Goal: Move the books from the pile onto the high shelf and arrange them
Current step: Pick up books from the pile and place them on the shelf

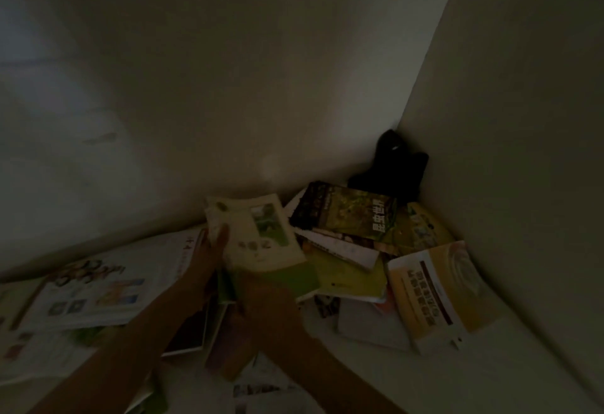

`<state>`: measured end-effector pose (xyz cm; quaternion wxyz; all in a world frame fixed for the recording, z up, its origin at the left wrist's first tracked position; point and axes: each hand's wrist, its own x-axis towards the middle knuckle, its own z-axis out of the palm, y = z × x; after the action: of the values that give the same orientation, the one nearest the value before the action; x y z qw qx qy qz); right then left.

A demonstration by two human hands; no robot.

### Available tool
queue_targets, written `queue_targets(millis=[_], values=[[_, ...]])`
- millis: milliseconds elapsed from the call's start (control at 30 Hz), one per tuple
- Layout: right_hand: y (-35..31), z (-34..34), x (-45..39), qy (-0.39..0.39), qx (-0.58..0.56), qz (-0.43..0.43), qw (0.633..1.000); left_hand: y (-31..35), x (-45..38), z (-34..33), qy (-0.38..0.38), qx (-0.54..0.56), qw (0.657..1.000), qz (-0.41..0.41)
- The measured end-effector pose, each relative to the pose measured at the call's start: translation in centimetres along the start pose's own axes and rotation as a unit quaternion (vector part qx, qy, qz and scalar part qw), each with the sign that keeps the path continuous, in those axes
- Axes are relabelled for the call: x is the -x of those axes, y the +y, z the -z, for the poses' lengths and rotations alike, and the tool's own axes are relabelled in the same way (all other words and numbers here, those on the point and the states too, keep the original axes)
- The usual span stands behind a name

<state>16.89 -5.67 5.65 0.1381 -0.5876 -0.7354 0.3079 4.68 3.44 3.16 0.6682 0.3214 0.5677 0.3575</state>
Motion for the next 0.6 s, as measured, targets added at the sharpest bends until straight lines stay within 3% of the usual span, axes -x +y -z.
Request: queue_targets(millis=[133,267,367,533,600], values=[[1.9,1.5,-1.6,-0.037,-0.039,0.01,0.999,-0.8,0.3,0.5,0.017,0.015,0.999,-0.036],[10.8,6.1,-4.3,0.072,-0.038,-0.127,0.989,-1.2,-0.4,0.7,0.031,0.014,0.999,-0.012],[17.9,7.0,-5.9,0.05,0.092,-0.211,0.972,-2.1,-0.7,1.1,0.047,0.028,0.999,-0.005],[21.5,8.4,-7.7,-0.013,0.219,-0.21,0.953,-3.0,-0.9,2.2,0.068,0.027,0.997,0.021],[20.6,9.0,-8.1,0.051,0.265,-0.12,0.955,-2.9,-1.0,2.7,0.092,0.025,0.995,0.032]])
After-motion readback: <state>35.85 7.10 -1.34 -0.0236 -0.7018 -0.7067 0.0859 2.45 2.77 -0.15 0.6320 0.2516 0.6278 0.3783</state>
